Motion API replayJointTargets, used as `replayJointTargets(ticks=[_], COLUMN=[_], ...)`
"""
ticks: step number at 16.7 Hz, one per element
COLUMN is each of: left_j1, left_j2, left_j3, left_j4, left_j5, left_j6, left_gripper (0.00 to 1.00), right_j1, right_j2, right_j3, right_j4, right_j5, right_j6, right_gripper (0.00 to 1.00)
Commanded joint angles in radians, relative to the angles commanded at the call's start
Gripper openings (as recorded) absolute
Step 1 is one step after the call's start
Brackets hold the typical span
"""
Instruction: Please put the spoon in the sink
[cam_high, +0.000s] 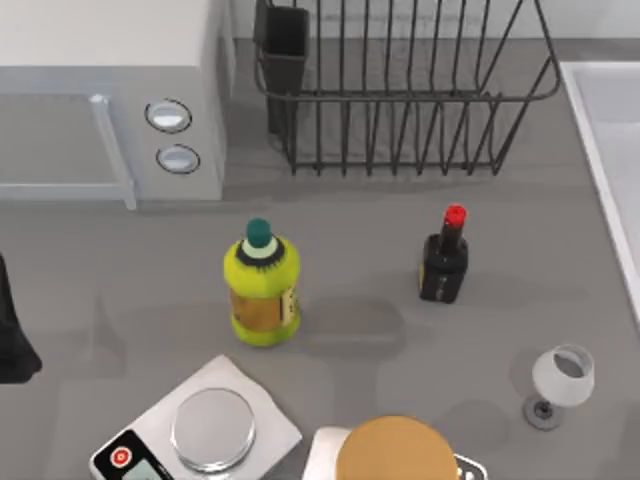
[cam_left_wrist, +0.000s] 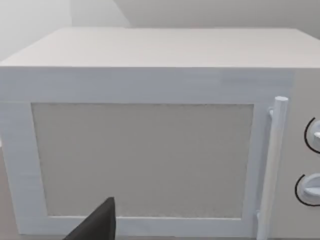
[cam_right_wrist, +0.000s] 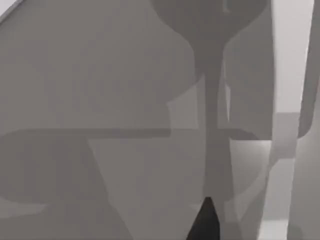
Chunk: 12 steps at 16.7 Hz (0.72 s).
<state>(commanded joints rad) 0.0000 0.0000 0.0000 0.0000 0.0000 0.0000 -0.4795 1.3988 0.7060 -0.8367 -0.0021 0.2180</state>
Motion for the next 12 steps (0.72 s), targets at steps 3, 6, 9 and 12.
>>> replayJointTargets(ticks=[3,6,9,12], left_j1=[0.0,0.0,0.0,0.0], left_j2=[0.0,0.0,0.0,0.0], left_j3=[0.0,0.0,0.0,0.0], left_j4=[0.0,0.0,0.0,0.0], left_j5=[0.0,0.0,0.0,0.0], left_j6=[0.0,0.0,0.0,0.0], left_gripper=[1.0,1.0,1.0,1.0], right_j1=[-0.002,-0.002,-0.002,-0.001], right_j2=[-0.058,-0.108,-0.119,-0.114], right_j3=[0.098,0.167,0.178,0.176], right_j4=[-0.183,-0.284,-0.298,-0.296], right_j5=[0.001,0.004,0.004,0.003], right_j6=[-0.002,-0.004,-0.004,-0.002], right_gripper=[0.0,0.0,0.0,0.0])
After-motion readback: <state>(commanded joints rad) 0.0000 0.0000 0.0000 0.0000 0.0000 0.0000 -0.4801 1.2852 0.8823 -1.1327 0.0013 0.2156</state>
